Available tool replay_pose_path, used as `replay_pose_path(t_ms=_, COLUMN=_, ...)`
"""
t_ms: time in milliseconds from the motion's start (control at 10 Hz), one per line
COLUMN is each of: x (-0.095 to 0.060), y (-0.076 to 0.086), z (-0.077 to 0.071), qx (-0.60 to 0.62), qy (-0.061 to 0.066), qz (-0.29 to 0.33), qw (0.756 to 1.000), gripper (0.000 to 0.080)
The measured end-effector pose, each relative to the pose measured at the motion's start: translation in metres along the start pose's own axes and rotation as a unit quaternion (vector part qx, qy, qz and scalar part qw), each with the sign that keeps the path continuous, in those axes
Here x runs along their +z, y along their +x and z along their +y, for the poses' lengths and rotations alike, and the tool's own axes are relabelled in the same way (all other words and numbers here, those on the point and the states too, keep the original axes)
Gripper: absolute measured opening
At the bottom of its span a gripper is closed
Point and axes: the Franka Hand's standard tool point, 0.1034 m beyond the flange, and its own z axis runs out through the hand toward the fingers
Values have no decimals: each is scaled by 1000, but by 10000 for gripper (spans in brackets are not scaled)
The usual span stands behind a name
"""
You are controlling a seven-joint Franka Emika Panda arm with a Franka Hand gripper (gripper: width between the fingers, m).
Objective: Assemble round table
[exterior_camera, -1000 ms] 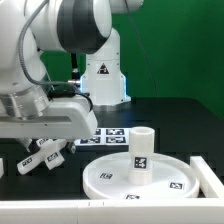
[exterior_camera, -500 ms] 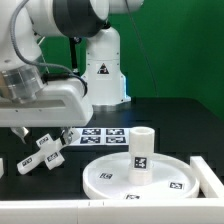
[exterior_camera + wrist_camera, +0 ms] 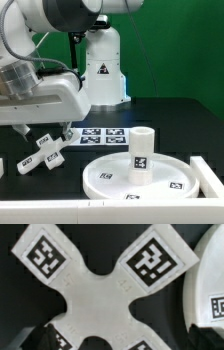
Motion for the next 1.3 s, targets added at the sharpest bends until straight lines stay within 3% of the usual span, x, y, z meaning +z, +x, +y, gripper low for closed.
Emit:
replay_pose_path(t_ms=100, x=1, y=-2, z=4, qx=3, qy=12, qz=1, qw=1000, gripper=649)
replay_pose_path(t_ms=500, x=22, y=-10, z=13, qx=8, qy=3, qz=16, qw=1000, gripper=649)
replay_pose_path(t_ms=1300, x=28, y=-10, z=15, qx=9, qy=0, qz=11, qw=1000, gripper=649)
